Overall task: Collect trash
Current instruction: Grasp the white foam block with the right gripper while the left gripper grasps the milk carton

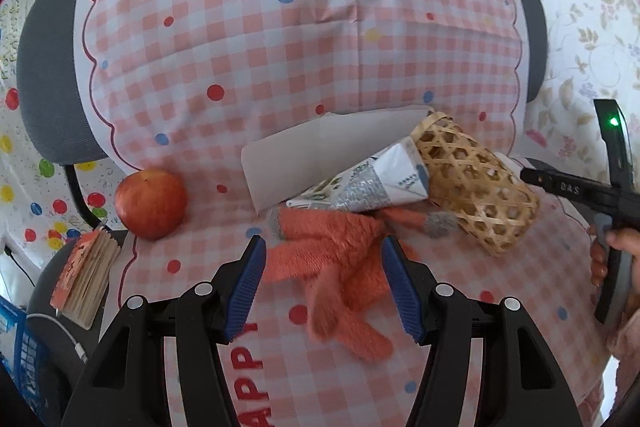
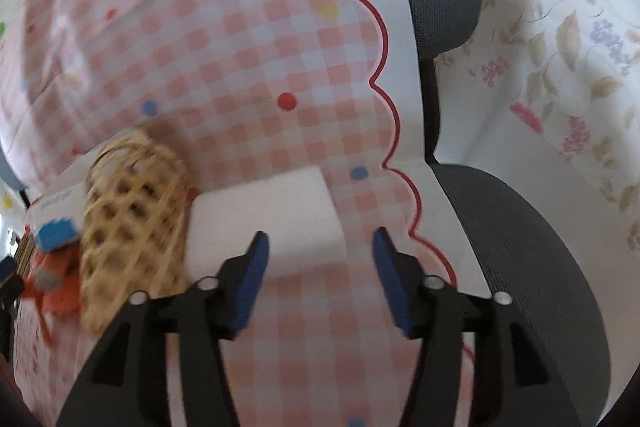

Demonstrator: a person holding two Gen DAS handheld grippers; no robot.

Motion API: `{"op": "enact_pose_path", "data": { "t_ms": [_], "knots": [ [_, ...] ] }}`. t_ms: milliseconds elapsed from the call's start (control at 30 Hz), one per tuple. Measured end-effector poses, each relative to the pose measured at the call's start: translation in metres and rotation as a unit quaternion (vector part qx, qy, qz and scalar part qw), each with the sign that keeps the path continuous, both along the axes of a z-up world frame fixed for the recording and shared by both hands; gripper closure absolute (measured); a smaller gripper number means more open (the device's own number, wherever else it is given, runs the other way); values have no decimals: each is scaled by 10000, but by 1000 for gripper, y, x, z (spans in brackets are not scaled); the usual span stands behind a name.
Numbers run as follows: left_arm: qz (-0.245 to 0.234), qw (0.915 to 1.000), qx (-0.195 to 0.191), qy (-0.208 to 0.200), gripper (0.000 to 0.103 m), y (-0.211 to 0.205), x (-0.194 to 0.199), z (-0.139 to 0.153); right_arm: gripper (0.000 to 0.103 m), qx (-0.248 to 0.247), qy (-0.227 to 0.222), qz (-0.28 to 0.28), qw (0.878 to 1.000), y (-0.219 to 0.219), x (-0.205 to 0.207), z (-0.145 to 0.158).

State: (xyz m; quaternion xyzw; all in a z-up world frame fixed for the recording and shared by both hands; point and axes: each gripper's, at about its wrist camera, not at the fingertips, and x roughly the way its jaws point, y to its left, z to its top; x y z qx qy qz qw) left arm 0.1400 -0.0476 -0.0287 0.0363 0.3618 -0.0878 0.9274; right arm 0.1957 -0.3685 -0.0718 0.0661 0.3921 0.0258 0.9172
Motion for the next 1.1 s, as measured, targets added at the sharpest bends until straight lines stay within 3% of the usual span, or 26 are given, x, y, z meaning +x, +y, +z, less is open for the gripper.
{"op": "enact_pose_path", "data": {
  "t_ms": [167, 233, 267, 433, 533, 700, 833, 1100],
  "knots": [
    [-24, 10000, 8, 93, 42, -1, 5, -6, 46, 541, 260, 29, 9982, -11, 29, -13],
    [-29, 10000, 3, 95, 42, -1, 4, -6, 63, 747, 290, 53, 9968, -15, 28, -12],
    [-45, 9999, -25, 88, 42, -1, 3, -6, 64, 802, 291, 86, 9963, -15, 25, -11],
    [-111, 9999, -109, 51, 42, 1, -10, -3, 83, 669, 222, 234, 9972, -9, -23, 1],
    [-150, 9998, -142, 49, 42, 3, -23, -2, 87, 414, -2, -17, 9991, -10, -65, 13],
    [-145, 9997, -193, 64, 42, 9, -40, -5, 88, 57, -485, -475, 9977, -9, -140, 36],
    [-33, 9996, -268, 127, 42, 18, -45, -11, 88, 107, -604, -415, 9973, 2, -183, 40],
    [-102, 9994, -316, 33, 43, 11, -32, -1, 88, 61, -814, -96, 9966, 34, -207, 53]
  ]
}}
